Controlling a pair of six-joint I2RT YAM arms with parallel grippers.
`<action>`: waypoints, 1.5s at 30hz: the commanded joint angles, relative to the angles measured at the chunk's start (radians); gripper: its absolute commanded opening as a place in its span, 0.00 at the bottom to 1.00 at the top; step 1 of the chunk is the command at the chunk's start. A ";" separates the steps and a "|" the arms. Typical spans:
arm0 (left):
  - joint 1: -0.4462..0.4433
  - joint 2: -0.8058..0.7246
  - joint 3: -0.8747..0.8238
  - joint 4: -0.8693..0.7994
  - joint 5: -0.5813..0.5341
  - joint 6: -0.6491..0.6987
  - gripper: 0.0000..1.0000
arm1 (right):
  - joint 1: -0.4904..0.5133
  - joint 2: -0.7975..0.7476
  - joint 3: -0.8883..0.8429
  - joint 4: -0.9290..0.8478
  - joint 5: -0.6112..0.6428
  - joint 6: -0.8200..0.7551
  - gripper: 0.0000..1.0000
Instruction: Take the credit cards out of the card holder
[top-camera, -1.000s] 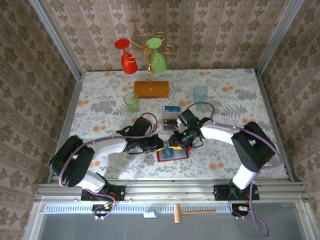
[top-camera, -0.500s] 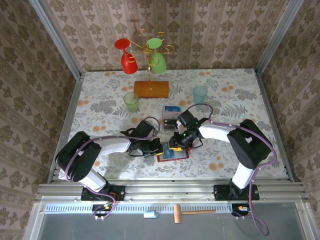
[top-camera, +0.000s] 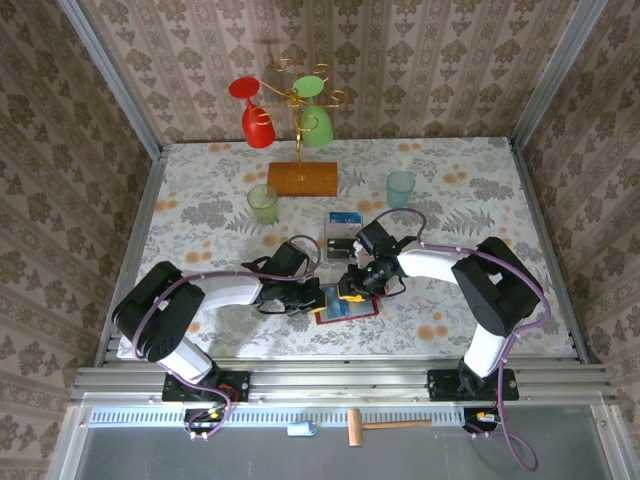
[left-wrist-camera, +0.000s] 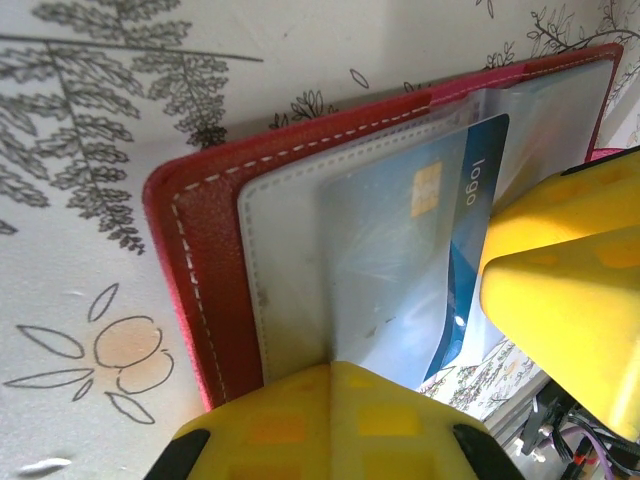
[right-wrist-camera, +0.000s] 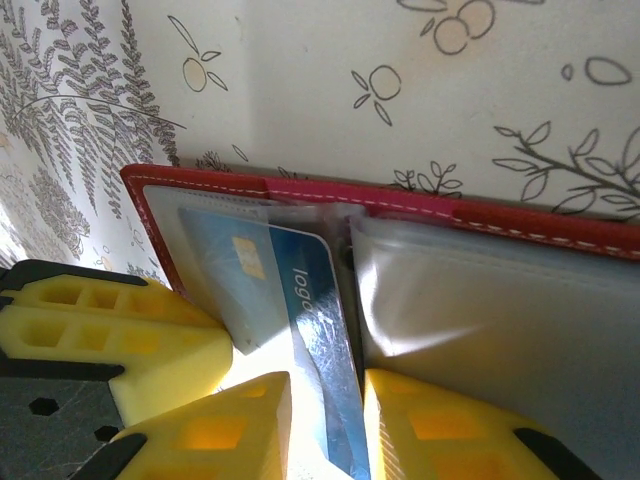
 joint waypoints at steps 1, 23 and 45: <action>-0.004 0.034 -0.023 -0.053 -0.024 0.024 0.00 | -0.004 0.005 -0.017 0.032 -0.048 0.006 0.23; -0.004 0.039 -0.012 -0.090 -0.031 0.037 0.00 | -0.011 0.023 -0.040 0.067 -0.101 0.004 0.21; 0.041 -0.011 -0.014 -0.163 -0.036 0.081 0.00 | -0.089 -0.089 -0.064 -0.028 -0.051 -0.056 0.08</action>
